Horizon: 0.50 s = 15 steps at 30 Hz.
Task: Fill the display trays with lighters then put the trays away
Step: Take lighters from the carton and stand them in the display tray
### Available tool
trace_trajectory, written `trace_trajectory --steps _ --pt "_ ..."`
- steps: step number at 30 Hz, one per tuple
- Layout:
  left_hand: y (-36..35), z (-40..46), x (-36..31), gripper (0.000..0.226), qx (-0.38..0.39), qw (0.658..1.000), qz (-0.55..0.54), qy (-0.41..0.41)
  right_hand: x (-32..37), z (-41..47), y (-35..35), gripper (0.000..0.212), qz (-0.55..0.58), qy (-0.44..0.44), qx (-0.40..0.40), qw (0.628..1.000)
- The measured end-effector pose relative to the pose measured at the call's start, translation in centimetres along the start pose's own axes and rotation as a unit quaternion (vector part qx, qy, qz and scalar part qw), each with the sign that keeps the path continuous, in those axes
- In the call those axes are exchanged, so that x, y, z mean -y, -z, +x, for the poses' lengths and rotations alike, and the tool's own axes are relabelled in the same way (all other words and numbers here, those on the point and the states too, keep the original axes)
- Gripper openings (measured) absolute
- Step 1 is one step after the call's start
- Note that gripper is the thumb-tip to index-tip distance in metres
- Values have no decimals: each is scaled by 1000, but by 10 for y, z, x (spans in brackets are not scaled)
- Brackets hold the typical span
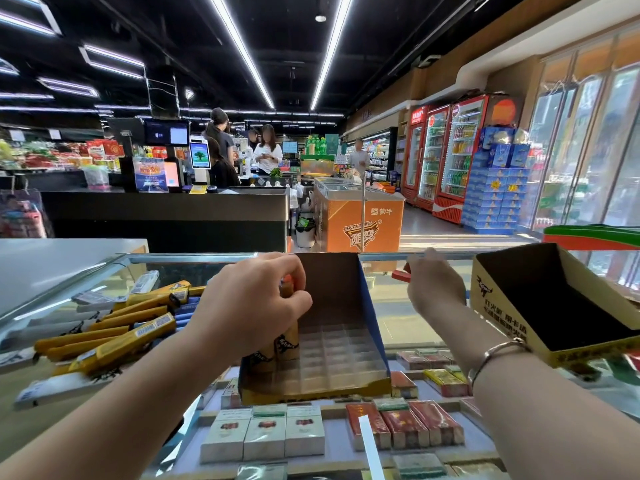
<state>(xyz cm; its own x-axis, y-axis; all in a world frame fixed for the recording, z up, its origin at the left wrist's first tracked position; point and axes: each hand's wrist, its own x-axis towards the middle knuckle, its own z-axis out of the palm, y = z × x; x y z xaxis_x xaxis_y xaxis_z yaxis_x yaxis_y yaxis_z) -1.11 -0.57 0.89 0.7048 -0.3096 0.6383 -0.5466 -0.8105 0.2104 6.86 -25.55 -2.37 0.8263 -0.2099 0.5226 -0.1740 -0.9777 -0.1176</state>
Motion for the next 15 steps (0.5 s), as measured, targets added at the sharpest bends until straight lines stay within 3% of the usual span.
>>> trace_trajectory --steps 6,11,15 --pt "2 -1 1 12 4 1000 16 12 -15 13 -16 54 -9 21 140 990" --pt "0 -1 -1 10 8 1000 18 15 -14 13 -18 28 -3 19 126 992" --pt "0 -3 -1 10 6 1000 7 15 -9 10 -15 25 -22 25 129 991"
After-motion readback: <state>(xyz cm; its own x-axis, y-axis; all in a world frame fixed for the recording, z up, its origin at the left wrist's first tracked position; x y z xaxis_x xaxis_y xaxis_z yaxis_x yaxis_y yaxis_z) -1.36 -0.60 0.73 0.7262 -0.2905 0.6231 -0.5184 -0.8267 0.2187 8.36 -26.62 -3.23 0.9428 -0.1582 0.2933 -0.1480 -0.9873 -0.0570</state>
